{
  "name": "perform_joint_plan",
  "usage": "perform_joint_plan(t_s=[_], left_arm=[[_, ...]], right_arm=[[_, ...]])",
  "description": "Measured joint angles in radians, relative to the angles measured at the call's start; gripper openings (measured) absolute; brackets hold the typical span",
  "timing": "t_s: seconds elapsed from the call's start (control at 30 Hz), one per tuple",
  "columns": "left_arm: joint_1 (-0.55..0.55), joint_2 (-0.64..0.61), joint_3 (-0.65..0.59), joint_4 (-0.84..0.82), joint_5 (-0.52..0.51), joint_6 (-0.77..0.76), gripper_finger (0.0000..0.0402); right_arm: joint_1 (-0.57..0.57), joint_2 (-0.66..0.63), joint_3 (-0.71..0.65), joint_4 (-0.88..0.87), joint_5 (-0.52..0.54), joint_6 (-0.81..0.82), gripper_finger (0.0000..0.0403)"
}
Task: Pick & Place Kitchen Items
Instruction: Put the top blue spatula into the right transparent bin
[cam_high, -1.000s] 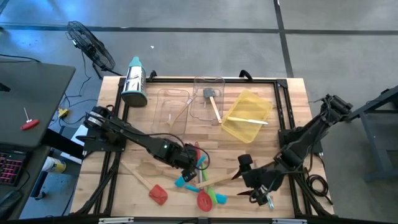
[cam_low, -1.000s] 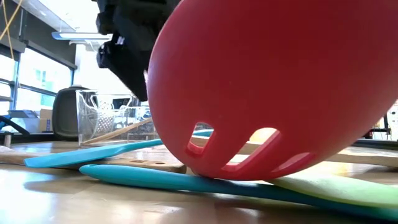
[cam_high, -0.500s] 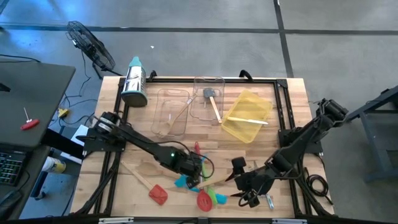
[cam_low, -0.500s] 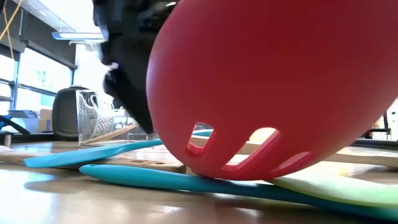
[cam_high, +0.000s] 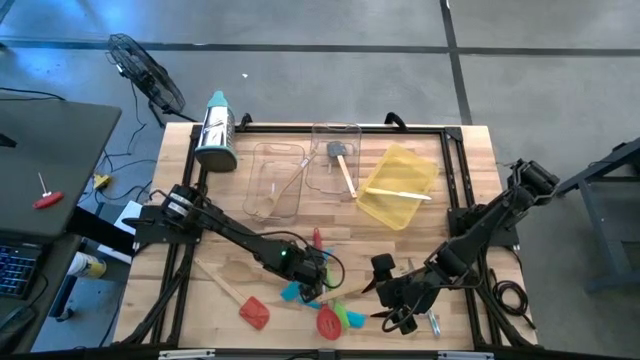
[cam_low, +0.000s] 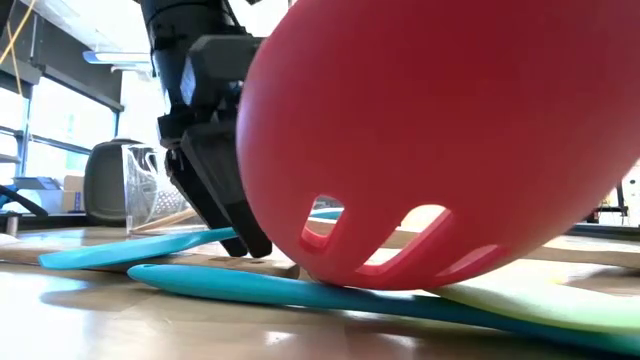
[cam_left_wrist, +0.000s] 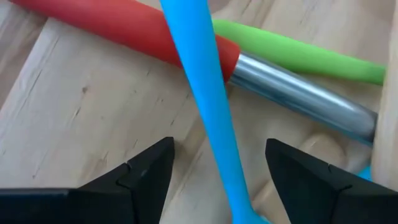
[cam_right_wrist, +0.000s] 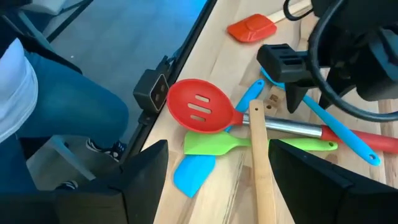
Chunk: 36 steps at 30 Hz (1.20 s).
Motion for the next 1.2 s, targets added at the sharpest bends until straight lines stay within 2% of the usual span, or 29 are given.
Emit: perform_joint_plan(t_s=[0.13,0.23,0.63,0.87,1.0,1.2], left_arm=[[0.009,0.009,0.001,-0.005,0.005,-0.006,0.0235],[0.012,0.009,0.0,-0.009,0.003,-0.01,0.0207],[0.013,0.011,-0.002,-0.036,0.01,-0.01,0.0025],[0.013,0.012,-0.002,-0.026,0.011,-0.018,0.003],[0.012,0.006,-0.002,-0.022,0.0,-0.019,0.0009],[0.012,0.008,0.02,-0.051,-0.001,-0.027,0.0008]], right_arm=[[0.0,0.0,0.0,-0.004,0.002,0.002,0.0271],[0.0,0.0,0.0,-0.004,0.001,0.001,0.0271],[0.0,0.0,0.0,-0.004,0.001,0.0,0.0271],[0.0,0.0,0.0,-0.003,0.003,0.0,0.0271],[0.0,0.0,0.0,-0.002,0.004,-0.001,0.0271],[0.0,0.0,0.0,-0.002,0.004,-0.001,0.0271]])
